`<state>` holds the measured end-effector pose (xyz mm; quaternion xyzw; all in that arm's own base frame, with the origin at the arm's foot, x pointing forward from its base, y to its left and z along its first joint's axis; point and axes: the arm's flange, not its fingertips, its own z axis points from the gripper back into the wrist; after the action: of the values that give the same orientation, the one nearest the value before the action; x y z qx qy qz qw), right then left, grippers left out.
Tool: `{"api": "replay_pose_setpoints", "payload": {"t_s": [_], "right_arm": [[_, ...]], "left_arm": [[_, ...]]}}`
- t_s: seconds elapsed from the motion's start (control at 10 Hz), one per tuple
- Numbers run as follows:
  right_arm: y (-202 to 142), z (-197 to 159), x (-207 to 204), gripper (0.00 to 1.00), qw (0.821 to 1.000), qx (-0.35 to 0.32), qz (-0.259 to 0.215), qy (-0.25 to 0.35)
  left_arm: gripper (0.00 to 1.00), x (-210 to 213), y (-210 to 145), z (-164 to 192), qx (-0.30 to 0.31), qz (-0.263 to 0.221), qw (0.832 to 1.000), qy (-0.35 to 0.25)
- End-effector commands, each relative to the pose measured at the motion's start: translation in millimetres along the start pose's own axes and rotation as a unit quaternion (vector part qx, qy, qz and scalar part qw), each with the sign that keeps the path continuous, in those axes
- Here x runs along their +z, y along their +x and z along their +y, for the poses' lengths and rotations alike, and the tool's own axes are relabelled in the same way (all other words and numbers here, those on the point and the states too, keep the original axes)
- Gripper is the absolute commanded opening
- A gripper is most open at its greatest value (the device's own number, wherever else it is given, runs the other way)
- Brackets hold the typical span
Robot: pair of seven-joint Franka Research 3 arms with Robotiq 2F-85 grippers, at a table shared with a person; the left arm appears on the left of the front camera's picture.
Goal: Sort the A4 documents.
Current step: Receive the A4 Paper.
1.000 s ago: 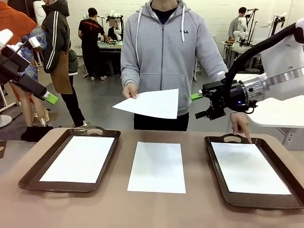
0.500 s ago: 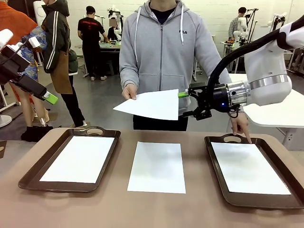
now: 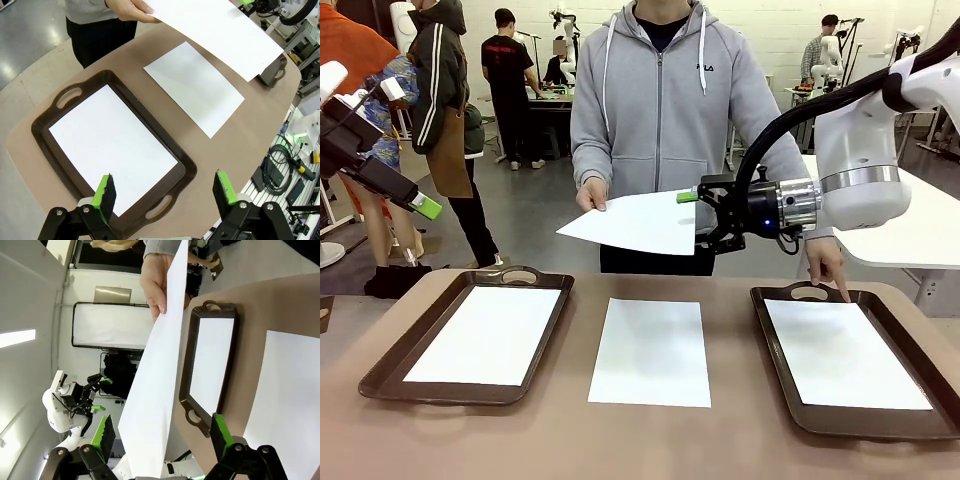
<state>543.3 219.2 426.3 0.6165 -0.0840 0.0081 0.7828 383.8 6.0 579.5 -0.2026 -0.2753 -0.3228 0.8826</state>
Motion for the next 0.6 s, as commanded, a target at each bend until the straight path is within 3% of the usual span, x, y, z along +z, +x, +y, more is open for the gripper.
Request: {"api": "replay_pose_setpoints", "payload": {"t_s": [0.0,0.5], "right_arm": [[4.1,-2.2,-16.4,1.00,1.000,-0.016,-0.004,0.021],[13.5,-8.3,-14.9,1.00,0.998,-0.035,-0.017,0.057]], "left_arm": [[1.00,0.1,-1.8,-1.2,0.000,-0.001,1.000,-0.002],[1.00,0.1,-1.8,-1.2,0.000,-0.001,1.000,-0.002]]}}
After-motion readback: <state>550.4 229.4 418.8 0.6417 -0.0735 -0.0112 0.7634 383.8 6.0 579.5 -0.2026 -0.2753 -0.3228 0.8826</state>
